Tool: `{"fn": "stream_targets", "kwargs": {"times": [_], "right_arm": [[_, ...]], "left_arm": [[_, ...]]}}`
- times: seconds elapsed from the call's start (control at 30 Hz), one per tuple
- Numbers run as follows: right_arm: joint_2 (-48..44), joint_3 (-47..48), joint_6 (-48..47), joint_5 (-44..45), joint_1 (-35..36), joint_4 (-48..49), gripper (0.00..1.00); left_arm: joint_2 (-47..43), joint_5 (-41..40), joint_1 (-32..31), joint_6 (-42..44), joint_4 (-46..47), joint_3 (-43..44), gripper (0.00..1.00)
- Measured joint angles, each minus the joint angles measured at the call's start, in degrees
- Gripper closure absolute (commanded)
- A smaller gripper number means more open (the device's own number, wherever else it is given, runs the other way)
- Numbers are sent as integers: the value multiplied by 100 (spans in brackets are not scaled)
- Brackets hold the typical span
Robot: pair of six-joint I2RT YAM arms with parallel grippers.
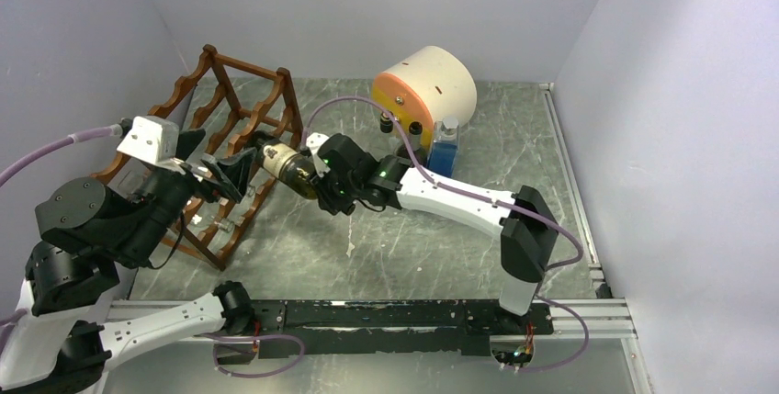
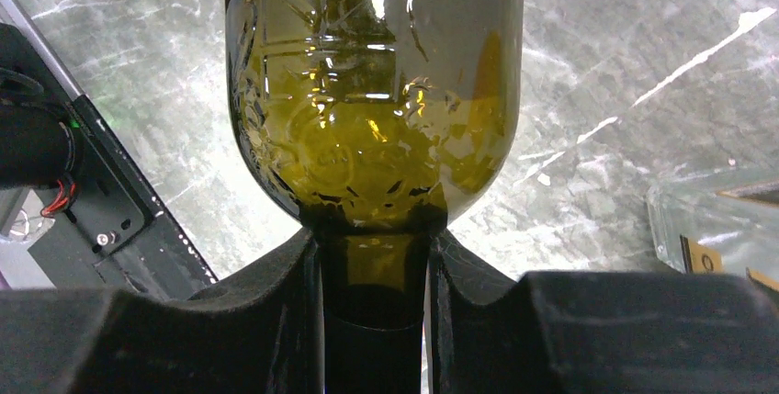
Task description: Put the wine bottle on the wine rack
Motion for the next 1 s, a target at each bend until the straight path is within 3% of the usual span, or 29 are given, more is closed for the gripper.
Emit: {"fn": "stream_targets", "kwargs": {"times": [0.43, 0.7, 1.0], "right_arm": [[1211, 1241, -446, -374, -151, 269, 100], [2376, 2662, -758, -793, -376, 219, 100], [3368, 4127, -1156, -1102, -542, -168, 96]], "left_arm": [[59, 39, -2, 83, -66, 356, 1], [107, 188, -2, 201, -42, 481, 2], [142, 199, 0, 1003, 651, 442, 2]]}}
